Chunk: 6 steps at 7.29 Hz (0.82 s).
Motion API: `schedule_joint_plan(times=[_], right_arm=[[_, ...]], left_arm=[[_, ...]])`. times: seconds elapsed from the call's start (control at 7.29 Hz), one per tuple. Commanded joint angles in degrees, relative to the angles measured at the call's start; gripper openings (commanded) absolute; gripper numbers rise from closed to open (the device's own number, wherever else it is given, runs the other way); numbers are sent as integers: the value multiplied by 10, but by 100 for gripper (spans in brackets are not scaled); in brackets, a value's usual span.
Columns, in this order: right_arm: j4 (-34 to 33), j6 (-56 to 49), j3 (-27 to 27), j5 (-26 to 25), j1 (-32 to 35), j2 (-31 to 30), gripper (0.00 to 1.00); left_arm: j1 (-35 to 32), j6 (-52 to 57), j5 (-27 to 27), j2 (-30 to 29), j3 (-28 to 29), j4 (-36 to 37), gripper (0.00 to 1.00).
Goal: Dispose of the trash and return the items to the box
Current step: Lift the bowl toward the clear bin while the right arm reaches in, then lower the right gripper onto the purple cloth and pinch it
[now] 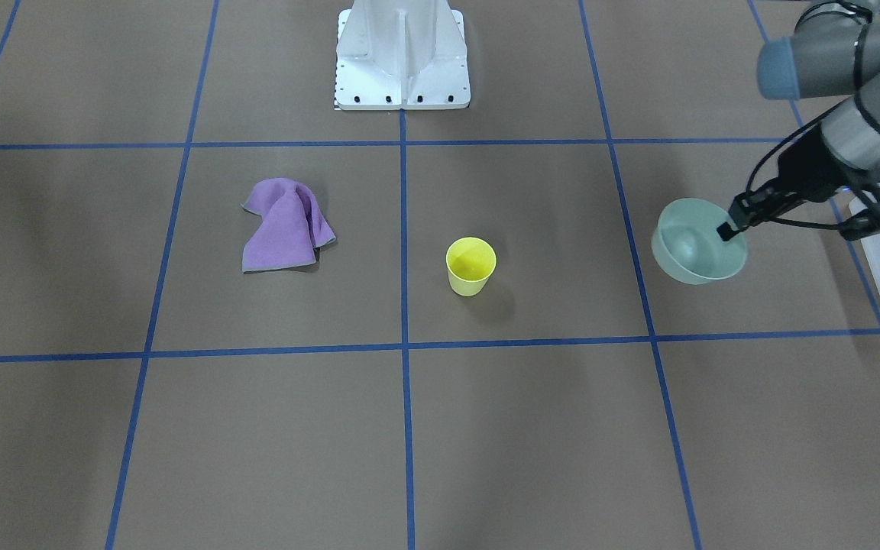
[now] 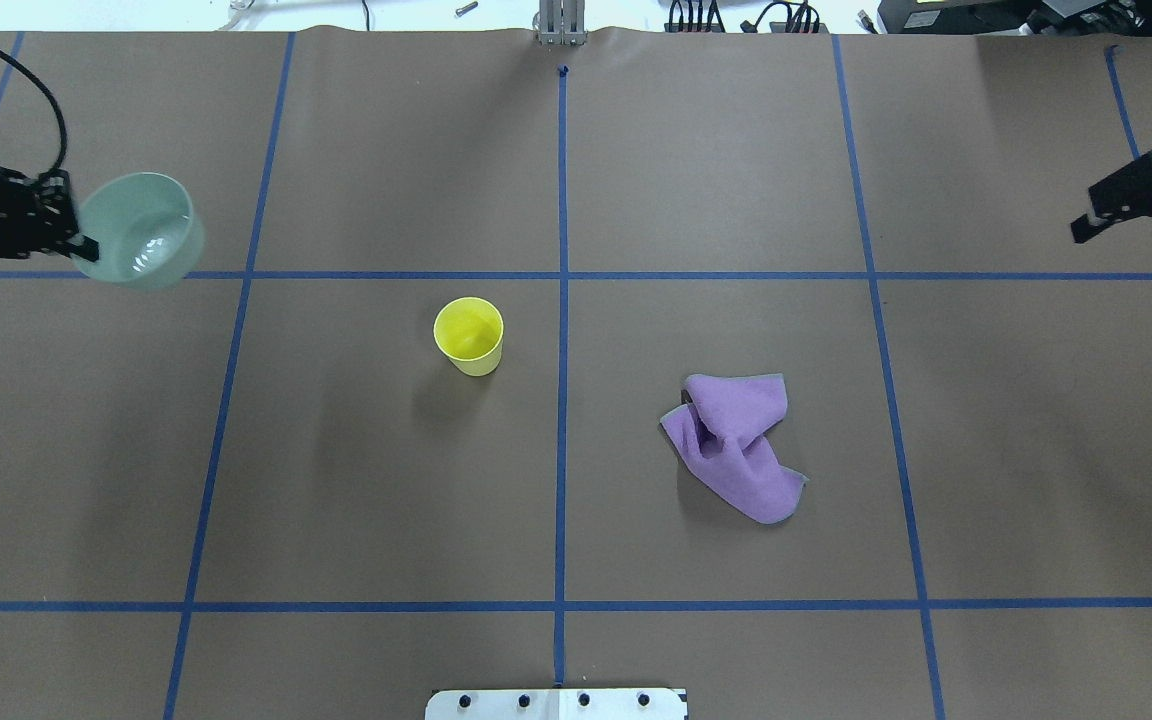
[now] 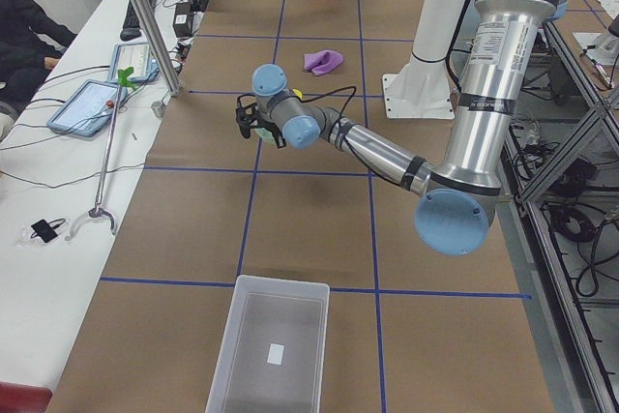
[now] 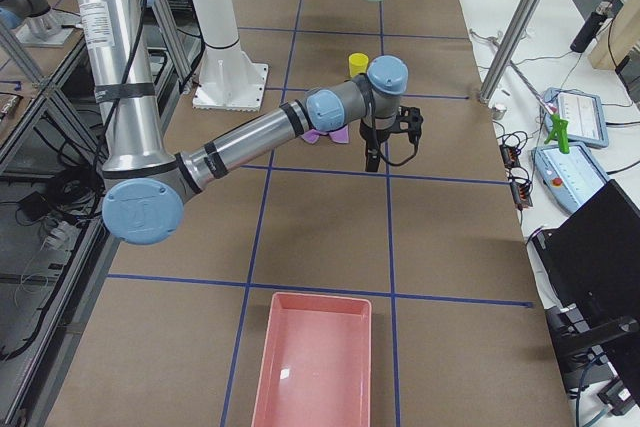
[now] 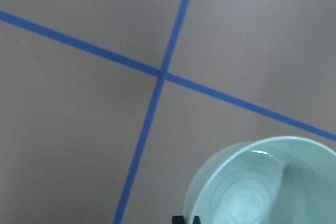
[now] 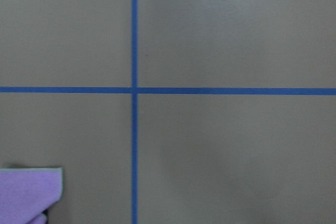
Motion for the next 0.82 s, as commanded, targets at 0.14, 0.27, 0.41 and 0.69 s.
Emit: schedule_joint_plan(times=[0.14,0.27,0.41,0.69], right_arm=[[3,113,5,-80,-142,100,100],[32,142,3,-111,-174,105,100],[82,192,-5,-157,-219,105,100],[127,262,-30,-233,-315,108,100]], left_arm=[[-170,224,-4,91,55,47,0],[-225,303,-4,100,93,48,0],[-307,386,-33,89,171,48,0],[-339,435,-49,73,229,46,0]])
